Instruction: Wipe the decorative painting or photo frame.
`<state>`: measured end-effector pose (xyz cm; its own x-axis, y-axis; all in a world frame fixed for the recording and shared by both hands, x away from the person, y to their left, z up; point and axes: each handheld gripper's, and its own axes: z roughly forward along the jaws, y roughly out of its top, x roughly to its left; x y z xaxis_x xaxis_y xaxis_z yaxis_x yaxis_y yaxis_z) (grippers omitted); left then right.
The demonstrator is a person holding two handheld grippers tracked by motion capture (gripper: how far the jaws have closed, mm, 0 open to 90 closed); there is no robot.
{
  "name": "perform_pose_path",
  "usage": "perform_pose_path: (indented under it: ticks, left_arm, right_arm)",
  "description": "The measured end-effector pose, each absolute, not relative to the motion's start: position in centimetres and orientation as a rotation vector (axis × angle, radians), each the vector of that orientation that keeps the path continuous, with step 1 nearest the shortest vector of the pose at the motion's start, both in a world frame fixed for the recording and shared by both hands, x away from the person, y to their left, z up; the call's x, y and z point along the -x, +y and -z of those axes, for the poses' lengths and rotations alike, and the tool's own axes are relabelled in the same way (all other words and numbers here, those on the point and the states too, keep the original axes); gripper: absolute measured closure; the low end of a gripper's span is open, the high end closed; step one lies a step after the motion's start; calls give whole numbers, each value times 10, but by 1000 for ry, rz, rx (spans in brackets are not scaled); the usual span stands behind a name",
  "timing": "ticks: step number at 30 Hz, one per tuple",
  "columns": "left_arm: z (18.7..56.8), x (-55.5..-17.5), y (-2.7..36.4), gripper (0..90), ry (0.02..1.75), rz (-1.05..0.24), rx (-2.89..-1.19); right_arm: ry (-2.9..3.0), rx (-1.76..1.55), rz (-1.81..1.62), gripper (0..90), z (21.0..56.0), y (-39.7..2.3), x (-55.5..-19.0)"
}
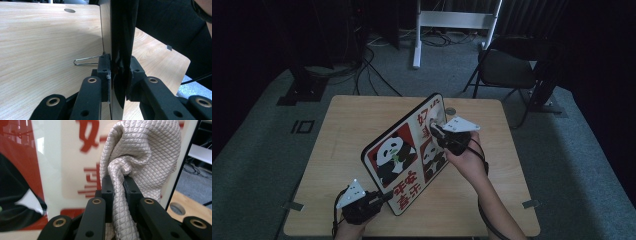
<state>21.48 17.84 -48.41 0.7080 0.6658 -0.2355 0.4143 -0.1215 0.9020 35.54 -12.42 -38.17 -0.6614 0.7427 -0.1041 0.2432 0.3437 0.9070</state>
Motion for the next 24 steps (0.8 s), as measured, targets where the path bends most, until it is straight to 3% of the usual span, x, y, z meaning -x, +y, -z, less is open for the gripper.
perform_pose_path:
  ticks: [24]
  left_arm:
    - [484,-214,177,774,860,-277,-1752]
  right_arm:
    - [2188,-987,-1190,814,448,-145,-352]
